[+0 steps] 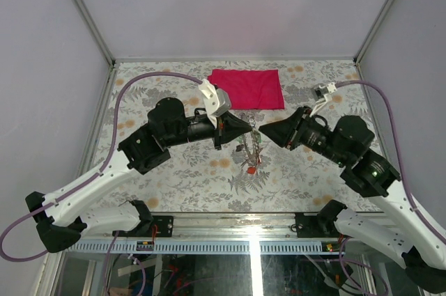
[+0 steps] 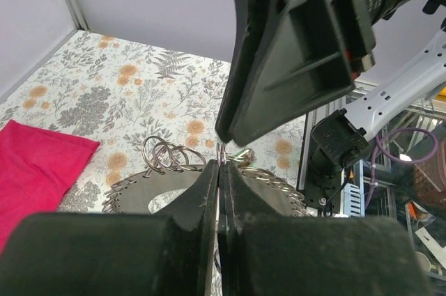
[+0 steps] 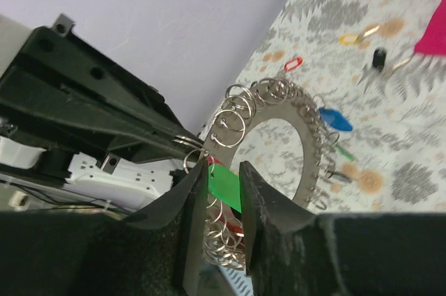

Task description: Put the keys on the keyring

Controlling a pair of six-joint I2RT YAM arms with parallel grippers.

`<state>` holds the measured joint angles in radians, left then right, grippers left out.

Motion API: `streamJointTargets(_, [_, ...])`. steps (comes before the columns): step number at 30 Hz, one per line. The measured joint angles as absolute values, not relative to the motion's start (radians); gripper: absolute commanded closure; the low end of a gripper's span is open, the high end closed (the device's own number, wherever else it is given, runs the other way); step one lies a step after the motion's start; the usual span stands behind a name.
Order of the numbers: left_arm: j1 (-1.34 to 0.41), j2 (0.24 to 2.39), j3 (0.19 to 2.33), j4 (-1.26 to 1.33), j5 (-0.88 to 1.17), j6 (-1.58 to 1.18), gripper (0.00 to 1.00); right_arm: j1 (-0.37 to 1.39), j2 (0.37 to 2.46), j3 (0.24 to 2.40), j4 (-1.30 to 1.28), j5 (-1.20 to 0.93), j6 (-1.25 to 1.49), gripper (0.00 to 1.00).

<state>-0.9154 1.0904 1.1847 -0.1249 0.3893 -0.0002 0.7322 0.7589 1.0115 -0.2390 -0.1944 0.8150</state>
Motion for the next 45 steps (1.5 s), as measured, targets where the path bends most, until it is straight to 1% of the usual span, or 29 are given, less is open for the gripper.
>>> streamJointTargets(4, [-0.915,1.087,1.185,-0.120,0.402,0.000,1.00,0.733,0.687,1.016,-0.227,-0.170,0.683,0.60])
streamJointTargets(7, [-0.915,1.087,1.185,-0.115,0.415,-0.001,1.00,0.733,0.617,1.003,-0.159,-0.170,0.555,0.57])
streamJointTargets(10, [-0.915,1.087,1.185,-0.107,0.444,-0.004,1.00,0.733,0.546,0.956,-0.064,-0.217,0.406,0.56])
streamJointTargets(13, [-0.915,1.087,1.185,-0.104,0.490,-0.006,1.00,0.733,0.523,0.925,-0.035,-0.290,0.245,0.54])
streamJointTargets(19, [-0.915,1.087,1.185,-0.078,0.608,-0.008,1.00,0.733,0.584,0.969,-0.097,-0.468,0.052,0.67])
streamJointTargets(21, [-0.915,1.087,1.185,-0.068,0.634,-0.008,1.00,0.733,0.616,1.000,-0.121,-0.519,0.028,0.69])
streamJointTargets(26, [-0.904,1.084,1.183,-0.051,0.684,-0.010,1.00,0.733,0.664,1.027,-0.133,-0.608,0.013,0.71])
streamJointTargets(32, [-0.761,1.074,1.135,0.048,0.799,-0.084,1.00,0.733,0.708,1.023,-0.083,-0.668,0.044,0.72])
streamJointTargets(36, [-0.709,1.071,1.120,0.074,0.841,-0.113,1.00,0.727,0.745,1.011,-0.006,-0.717,0.088,0.71])
streamJointTargets(39, [-0.686,1.060,1.119,0.084,0.861,-0.123,1.00,0.657,0.770,0.985,0.102,-0.799,0.170,0.71])
streamJointTargets(42, [-0.670,1.043,1.115,0.105,0.878,-0.131,1.00,0.525,0.807,0.932,0.315,-0.907,0.345,0.71])
streamJointTargets(45, [-0.660,1.033,1.114,0.126,0.891,-0.140,1.00,0.458,0.860,0.901,0.510,-0.979,0.489,0.71])
